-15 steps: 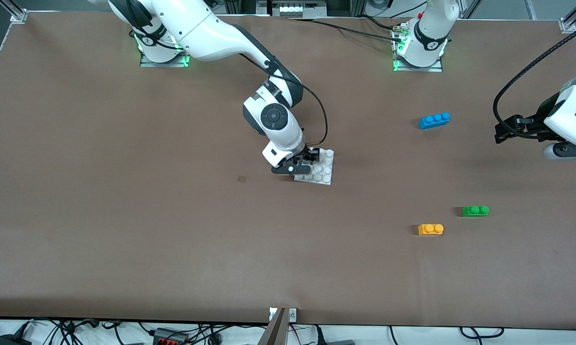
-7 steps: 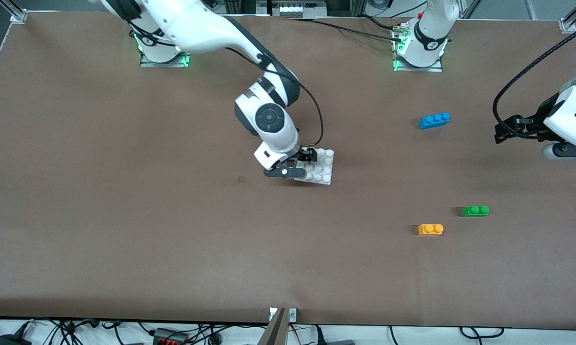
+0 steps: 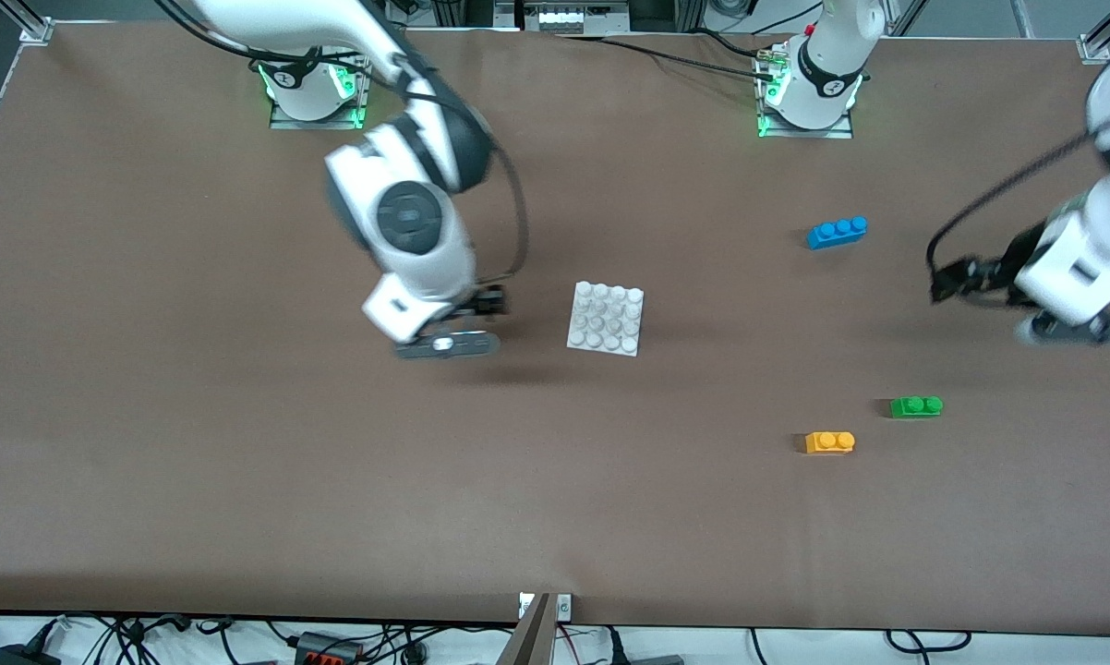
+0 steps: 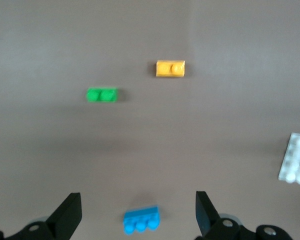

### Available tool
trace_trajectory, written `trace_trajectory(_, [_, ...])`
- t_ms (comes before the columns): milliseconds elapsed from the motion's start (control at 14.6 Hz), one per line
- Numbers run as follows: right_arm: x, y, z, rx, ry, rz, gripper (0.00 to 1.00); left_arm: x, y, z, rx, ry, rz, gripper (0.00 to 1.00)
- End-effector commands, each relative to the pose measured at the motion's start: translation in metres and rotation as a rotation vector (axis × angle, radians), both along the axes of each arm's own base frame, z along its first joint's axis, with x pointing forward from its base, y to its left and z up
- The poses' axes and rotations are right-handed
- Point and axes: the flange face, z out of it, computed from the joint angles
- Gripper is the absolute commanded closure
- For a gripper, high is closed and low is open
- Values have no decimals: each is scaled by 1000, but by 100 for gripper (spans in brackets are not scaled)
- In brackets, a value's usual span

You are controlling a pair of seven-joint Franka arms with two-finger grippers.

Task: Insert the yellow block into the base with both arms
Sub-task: 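Release the plate and withdraw the right gripper while the left gripper reaches the yellow brick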

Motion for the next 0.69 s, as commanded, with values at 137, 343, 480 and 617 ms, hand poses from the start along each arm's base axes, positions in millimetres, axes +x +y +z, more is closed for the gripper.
trace_trajectory(137, [18, -159, 89, 5, 91, 192, 0, 51, -1, -109, -49, -22, -2, 0])
trace_trajectory(343, [16, -254, 118, 19, 169, 219, 0, 63, -29, -154, -68, -31, -29, 0])
trace_trajectory(480, [12, -305, 145, 47, 131, 156, 0, 71, -33, -182, -79, -57, -34, 0])
trace_trajectory(617, [-1, -324, 171, 63, 90, 111, 0, 77, -34, -205, -87, -84, -34, 0])
